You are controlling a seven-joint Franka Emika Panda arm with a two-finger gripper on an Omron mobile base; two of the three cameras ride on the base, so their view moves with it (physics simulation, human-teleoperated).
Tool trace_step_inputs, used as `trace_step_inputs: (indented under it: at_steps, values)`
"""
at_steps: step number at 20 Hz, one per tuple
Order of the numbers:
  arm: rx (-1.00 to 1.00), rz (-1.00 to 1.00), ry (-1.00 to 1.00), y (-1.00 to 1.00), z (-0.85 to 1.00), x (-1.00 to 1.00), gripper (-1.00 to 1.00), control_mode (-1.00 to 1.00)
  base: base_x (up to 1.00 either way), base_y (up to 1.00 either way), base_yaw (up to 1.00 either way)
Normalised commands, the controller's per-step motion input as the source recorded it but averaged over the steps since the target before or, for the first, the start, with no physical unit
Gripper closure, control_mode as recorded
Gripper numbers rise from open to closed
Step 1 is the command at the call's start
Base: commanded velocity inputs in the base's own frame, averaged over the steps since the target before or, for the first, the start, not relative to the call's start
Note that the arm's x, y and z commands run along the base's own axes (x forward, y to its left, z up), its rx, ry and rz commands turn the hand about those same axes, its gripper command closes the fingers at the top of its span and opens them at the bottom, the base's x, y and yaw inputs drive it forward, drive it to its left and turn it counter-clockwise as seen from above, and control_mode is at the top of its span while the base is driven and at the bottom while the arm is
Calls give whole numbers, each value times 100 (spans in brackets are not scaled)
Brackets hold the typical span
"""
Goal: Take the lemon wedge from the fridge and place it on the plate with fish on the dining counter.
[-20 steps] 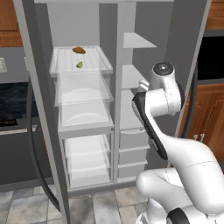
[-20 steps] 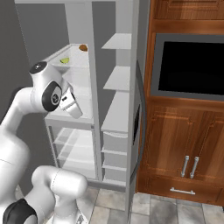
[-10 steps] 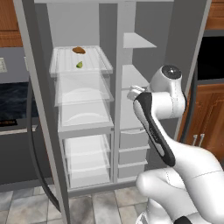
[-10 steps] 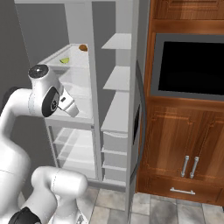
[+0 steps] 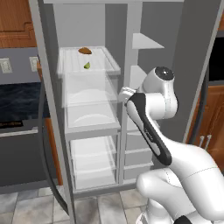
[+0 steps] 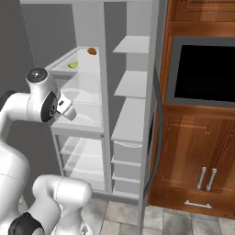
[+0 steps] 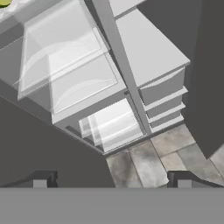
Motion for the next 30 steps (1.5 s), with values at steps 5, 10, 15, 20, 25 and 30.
trace_step_inputs:
  at_steps: [5,10,15,20,25,30]
  values:
    - [0,0,0,0,0,0,-100,100,94,19,2]
    - [0,0,0,0,0,0,-100,100,100,-4,0]
    - [0,0,0,0,0,0,-100,100,83,-6,0]
    - [0,3,1,31,20,-6,-100,-100,6,30,0]
    - [0,17,0,83,62,-28,-100,-100,0,0,0]
    - [0,6,2,28,25,27,-100,-100,0,0,0]
